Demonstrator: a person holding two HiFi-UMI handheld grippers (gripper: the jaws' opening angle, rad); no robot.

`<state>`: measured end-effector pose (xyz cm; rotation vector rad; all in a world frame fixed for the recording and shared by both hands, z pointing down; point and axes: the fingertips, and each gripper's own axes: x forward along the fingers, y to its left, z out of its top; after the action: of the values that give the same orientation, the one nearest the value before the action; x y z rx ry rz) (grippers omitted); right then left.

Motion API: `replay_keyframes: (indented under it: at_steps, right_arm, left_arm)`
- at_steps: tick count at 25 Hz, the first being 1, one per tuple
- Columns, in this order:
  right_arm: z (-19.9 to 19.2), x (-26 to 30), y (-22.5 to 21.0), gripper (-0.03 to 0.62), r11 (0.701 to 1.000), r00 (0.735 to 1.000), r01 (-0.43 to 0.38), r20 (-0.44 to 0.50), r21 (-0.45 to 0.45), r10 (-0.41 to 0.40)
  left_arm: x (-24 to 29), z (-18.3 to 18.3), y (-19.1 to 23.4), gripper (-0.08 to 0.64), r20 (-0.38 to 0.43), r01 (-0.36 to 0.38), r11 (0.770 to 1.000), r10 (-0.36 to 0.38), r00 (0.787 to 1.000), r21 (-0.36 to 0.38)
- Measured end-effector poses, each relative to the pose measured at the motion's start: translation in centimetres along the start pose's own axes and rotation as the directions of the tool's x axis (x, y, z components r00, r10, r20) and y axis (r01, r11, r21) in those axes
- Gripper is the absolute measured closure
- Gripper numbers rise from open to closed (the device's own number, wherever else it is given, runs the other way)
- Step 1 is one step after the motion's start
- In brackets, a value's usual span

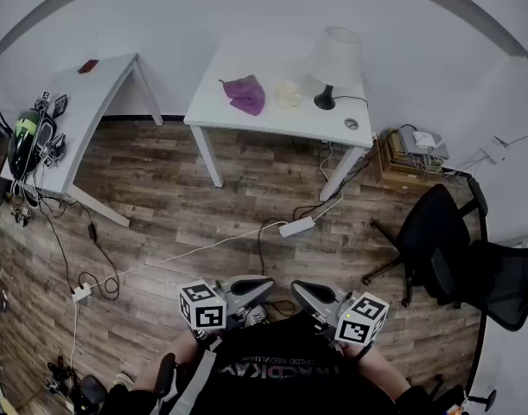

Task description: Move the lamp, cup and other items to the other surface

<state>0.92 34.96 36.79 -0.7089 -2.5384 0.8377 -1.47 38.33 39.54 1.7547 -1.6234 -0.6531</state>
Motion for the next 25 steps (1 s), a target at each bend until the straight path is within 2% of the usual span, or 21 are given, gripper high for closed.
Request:
replay_keyframes:
  at_steps: [13, 25]
  right_arm:
    - [0.2, -0.3, 0.1, 0.588, 1.0, 1.0, -0.006, 0.025, -0.011, 0.006]
    - [1.4, -0.7, -1.1, 0.586, 0.998, 0.995, 0.069, 0.069, -0.007, -0.068]
  left_arm:
    - [-0.1, -0.1, -0.1, 0.557, 0.004, -0.001, 1.0, 0.001, 1.0, -0.001]
    - [-0.1, 0.9, 0.2, 0.557, 0.014, -0.001, 1.0, 0.001, 1.0, 0.025]
